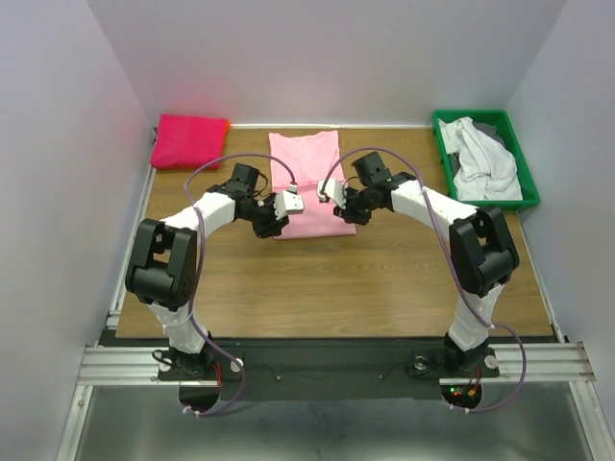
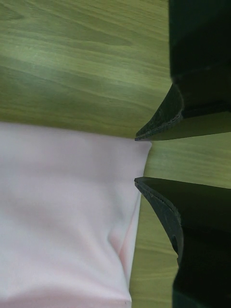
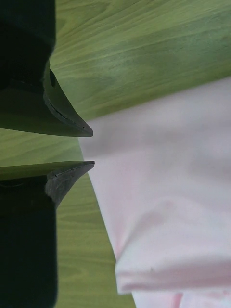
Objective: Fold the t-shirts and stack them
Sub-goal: Fold the tshirt
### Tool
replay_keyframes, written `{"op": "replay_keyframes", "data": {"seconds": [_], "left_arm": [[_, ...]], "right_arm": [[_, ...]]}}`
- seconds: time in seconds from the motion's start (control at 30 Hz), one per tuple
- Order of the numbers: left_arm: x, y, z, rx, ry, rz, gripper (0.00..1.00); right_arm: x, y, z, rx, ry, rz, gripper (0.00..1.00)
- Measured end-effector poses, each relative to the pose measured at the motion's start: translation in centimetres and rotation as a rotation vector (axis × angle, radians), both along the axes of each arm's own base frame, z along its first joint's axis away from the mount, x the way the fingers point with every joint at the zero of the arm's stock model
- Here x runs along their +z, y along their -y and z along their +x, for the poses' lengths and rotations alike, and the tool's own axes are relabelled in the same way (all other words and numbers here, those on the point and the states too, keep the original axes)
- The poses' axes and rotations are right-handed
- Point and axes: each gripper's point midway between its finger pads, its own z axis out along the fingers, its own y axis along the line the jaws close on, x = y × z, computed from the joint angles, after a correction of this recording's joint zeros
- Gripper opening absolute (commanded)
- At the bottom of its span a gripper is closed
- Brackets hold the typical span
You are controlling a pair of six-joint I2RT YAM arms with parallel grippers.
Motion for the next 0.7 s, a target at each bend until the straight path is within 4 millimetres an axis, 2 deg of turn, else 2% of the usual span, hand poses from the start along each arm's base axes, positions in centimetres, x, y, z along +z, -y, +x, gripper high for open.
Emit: {"op": "replay_keyframes", "data": {"seconds": [0.13,0.27,0.57,0.6,0.67,0.7], "left_arm": [[-1.3,0.7,-0.8,-0.025,0.013,0.031,0.48],[-2.3,1.2,-0.6,-0.045,0.035,0.058,0.49],[-4.1,1.1,0.0,-0.061,0.051,0.106,0.49],[-4.1,1.1,0.1,-0.063,0.054,0.106,0.48],[-4.1,1.1,0.1,-0.066,0.057,0.108,0.34],[-4.1,1.0,0.1,-0.067,0.058,0.111,0.23]], "right_arm": [[-2.7,0.5,-1.2,0.003,-0.061,-0.029,0.33],[-5.5,0.9,-1.9,0.009,-0.113,-0.059,0.33],[-5.7,0.6,-1.4,0.021,-0.087,-0.049,0.39],[-5.7,0.5,-1.3,0.022,-0.083,-0.047,0.4],[-5.7,0.5,-1.2,0.022,-0.077,-0.044,0.4],[-5.7,0.5,-1.3,0.022,-0.074,-0.043,0.4]]}}
